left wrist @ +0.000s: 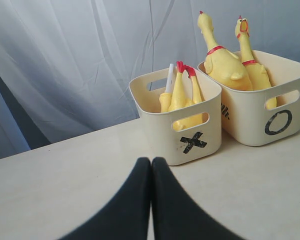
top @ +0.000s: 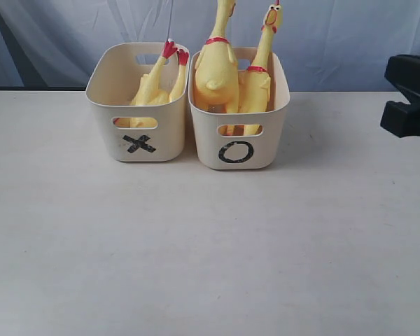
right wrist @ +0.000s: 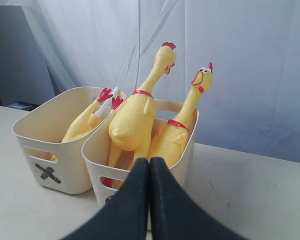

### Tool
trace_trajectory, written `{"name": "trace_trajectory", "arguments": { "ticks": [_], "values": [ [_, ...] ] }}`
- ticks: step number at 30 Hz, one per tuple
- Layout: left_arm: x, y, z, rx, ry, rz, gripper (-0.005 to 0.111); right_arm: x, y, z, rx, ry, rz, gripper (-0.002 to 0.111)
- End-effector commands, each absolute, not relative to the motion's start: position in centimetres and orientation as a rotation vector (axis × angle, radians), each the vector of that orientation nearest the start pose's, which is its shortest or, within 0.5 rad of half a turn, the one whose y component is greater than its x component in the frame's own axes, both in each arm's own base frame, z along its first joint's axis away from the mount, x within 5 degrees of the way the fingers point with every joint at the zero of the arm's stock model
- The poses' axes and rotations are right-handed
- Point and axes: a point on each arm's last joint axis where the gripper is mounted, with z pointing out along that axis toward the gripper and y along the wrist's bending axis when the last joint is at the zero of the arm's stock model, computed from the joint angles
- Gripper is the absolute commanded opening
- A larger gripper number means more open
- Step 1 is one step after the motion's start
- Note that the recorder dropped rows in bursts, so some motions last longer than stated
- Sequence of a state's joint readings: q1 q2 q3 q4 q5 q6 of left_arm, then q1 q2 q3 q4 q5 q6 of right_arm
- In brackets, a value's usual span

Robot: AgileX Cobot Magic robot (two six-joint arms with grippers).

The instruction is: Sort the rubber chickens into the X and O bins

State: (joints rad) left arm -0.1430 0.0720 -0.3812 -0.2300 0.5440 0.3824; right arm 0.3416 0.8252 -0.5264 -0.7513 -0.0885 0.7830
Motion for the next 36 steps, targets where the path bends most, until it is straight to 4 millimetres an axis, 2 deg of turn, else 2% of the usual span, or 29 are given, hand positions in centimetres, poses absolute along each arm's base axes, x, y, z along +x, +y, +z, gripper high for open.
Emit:
{"name": "trace_trajectory", "arguments": {
  "ticks": [1,4,6,10,12,14,19,23,30,36],
  "values": [
    [3.1,-1.5,28.7,0.358,1.652,-0.064,0.000,16.3,6.3,31.2,-0.300,1.701,0.330,-0.001],
    [2.8,-1.4,28.8,0.354,1.636,-0.062,0.000,16.3,6.3,31.1,-0.301,1.703,0.330,-0.001],
    [2.5,-1.3,28.8,0.335,1.615,-0.044,0.000,15.5,6.0,31.9,-0.294,1.658,0.332,-0.001],
    [2.4,-1.1,28.9,0.274,1.615,0.013,0.000,11.4,4.2,35.0,-0.245,1.442,0.328,-0.001],
    [2.4,-1.0,28.9,0.241,1.620,0.045,0.000,8.6,2.2,36.5,-0.151,1.306,0.234,-0.001],
    [2.4,-1.0,28.9,0.222,1.623,0.062,0.000,6.4,1.1,37.3,-0.085,1.214,0.148,-0.001],
    [2.2,-1.0,28.9,0.220,1.608,0.065,0.000,0.9,0.6,38.1,-0.058,0.999,0.100,-0.001],
    [2.2,-1.0,28.9,0.220,1.608,0.065,0.000,-1.7,0.6,38.0,-0.060,0.896,0.097,-0.001],
    [2.2,-1.0,28.9,0.220,1.608,0.065,0.000,-2.2,0.5,38.2,-0.127,0.858,0.209,-0.001],
    [2.2,-1.0,28.9,0.220,1.608,0.065,0.000,-2.2,0.6,38.3,-0.134,0.848,0.213,-0.001]
  ]
}}
